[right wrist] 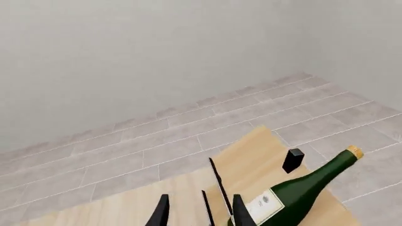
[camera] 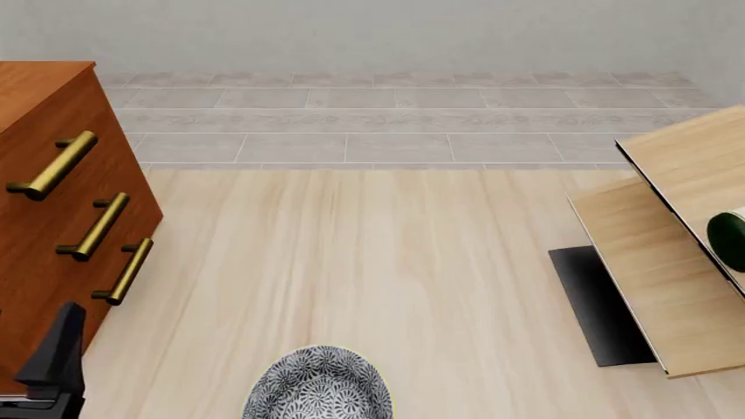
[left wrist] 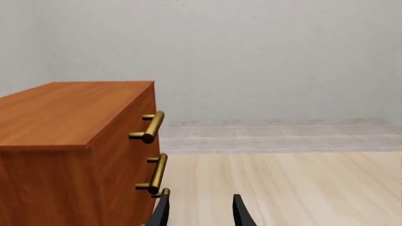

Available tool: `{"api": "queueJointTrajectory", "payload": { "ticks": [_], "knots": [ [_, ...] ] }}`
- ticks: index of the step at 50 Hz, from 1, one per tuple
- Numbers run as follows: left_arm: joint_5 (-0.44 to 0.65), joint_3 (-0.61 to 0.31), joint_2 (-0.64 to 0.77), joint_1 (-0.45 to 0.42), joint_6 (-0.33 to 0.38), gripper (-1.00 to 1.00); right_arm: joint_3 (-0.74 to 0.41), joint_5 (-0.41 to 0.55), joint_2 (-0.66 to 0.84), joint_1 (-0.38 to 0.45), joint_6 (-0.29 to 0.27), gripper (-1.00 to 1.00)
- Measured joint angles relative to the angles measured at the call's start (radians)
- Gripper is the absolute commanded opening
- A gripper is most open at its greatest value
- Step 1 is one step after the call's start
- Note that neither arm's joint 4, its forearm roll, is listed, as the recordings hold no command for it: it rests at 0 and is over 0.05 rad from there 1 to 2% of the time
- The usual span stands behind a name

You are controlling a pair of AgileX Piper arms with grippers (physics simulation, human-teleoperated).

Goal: Put the wine bottle on the wine rack.

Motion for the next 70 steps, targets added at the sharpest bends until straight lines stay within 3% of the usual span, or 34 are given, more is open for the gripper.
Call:
{"api": "queueJointTrajectory", "payload": {
  "ticks": [19, 35, 58, 70],
  "knots": [
    [0.026, -0.054, 0.0, -0.023, 0.018, 1.0, 0.15, -0.058, -0.206, 0.137, -0.124, 1.0],
    [0.092, -0.184, 0.0, -0.044, 0.034, 1.0, 0.208, 0.004, -0.405, 0.231, -0.188, 1.0],
    [0.213, -0.372, 0.0, -0.107, 0.069, 1.0, 0.145, 0.094, -0.531, 0.373, -0.27, 1.0],
    [0.308, -0.498, 0.0, -0.157, 0.077, 1.0, 0.034, 0.165, -0.541, 0.442, -0.31, 1.0]
  ]
}}
